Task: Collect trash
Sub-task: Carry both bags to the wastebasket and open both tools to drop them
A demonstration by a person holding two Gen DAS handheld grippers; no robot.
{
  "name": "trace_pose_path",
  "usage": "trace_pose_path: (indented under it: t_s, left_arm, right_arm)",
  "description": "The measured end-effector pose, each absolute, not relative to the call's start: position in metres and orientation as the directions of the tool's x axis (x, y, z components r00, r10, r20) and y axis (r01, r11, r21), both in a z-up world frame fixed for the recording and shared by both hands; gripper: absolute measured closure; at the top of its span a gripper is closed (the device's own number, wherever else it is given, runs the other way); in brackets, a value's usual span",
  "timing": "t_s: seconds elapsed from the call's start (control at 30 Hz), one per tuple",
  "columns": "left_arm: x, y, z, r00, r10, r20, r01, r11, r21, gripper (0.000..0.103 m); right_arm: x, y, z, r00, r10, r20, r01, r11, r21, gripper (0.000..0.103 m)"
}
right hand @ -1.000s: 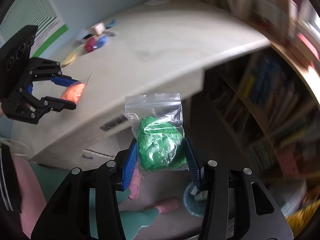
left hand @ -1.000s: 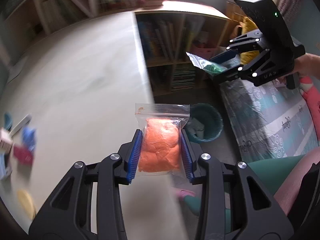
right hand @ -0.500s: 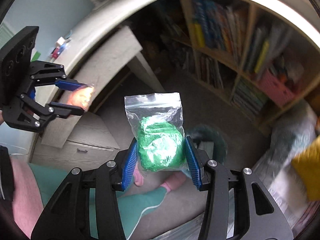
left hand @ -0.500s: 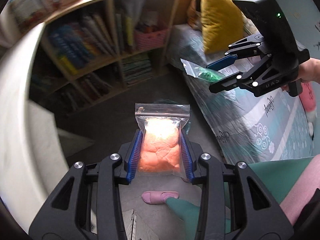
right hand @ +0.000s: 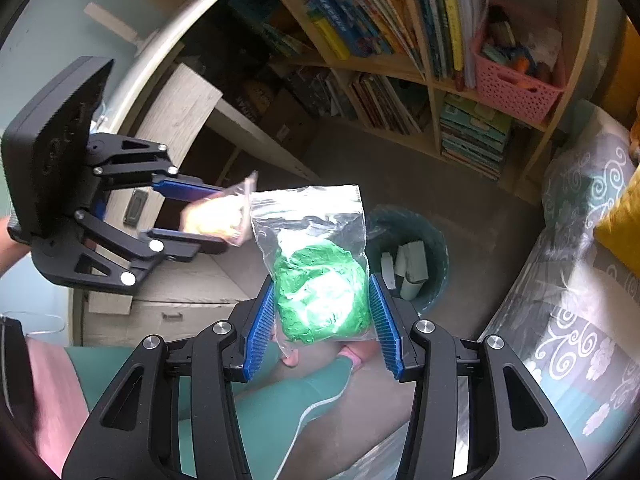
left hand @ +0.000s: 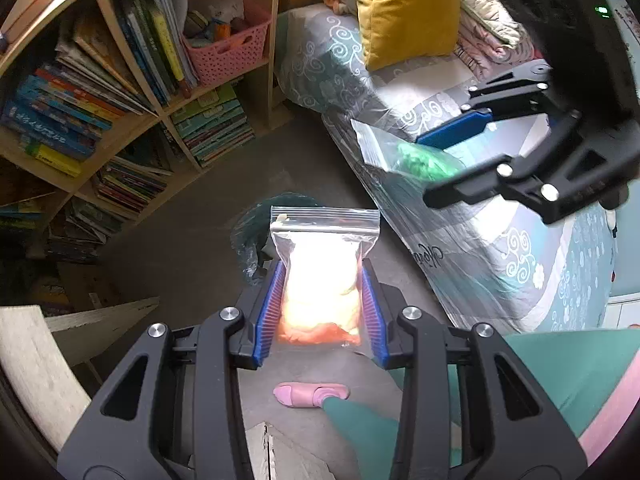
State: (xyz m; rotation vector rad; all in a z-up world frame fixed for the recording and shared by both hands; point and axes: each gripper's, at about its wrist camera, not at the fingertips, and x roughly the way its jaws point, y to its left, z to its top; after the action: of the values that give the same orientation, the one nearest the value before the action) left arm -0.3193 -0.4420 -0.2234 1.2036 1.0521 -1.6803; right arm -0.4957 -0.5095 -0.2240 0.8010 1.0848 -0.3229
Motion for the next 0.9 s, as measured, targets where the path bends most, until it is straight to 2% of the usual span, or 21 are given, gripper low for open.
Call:
trace_pose_path:
  t_s: [0.03, 0.07, 0.1, 0.2, 0.57, 0.9]
  left_arm:
    - [-0.321, -0.446, -0.226, -0.231, -0.130, -0.964, 0.927, -0.330, -0.178, 0.064]
    - [-0.323, -0.452, -0.231, -0.229, -0.120, -0.966, 0.929, -0.322, -0.180, 0.049]
    - [-0.324, -0.455, -0.233, -0.224, -0.119, -0.967, 0.931, -0.320, -0.176, 0.041]
    - [-0.328, -0.463, -0.240, -0.209, -0.104, -0.972, 0.931, -0.325, -0.166, 0.034]
    - [-0.308, -0.457, -0.241, -0.205, -0.088, -0.975, 0.945, -0.277, -0.173, 0.034]
    - [-0.267, -0.427, -0.211, -0.197, -0.168, -0.966, 0.972, -0.161, -0.170, 0.034]
  right_arm:
    - [-0.495, -0.512, -0.226, 0.452, 0.144, -0.880, 0.601, 0.680, 0.419, 0.053]
    - [-0.496, -0.515, -0.229, 0.445, 0.153, -0.882, 0.609, 0.671, 0.424, 0.049]
    - [-0.497, -0.519, -0.231, 0.446, 0.158, -0.881, 0.613, 0.664, 0.429, 0.040]
    - [-0.501, -0.528, -0.236, 0.446, 0.157, -0.881, 0.628, 0.647, 0.433, 0.035]
    - [-0.511, -0.540, -0.240, 0.437, 0.167, -0.884, 0.647, 0.624, 0.438, 0.035]
    - [-0.484, -0.541, -0.218, 0.465, 0.175, -0.868, 0.580, 0.680, 0.448, 0.035]
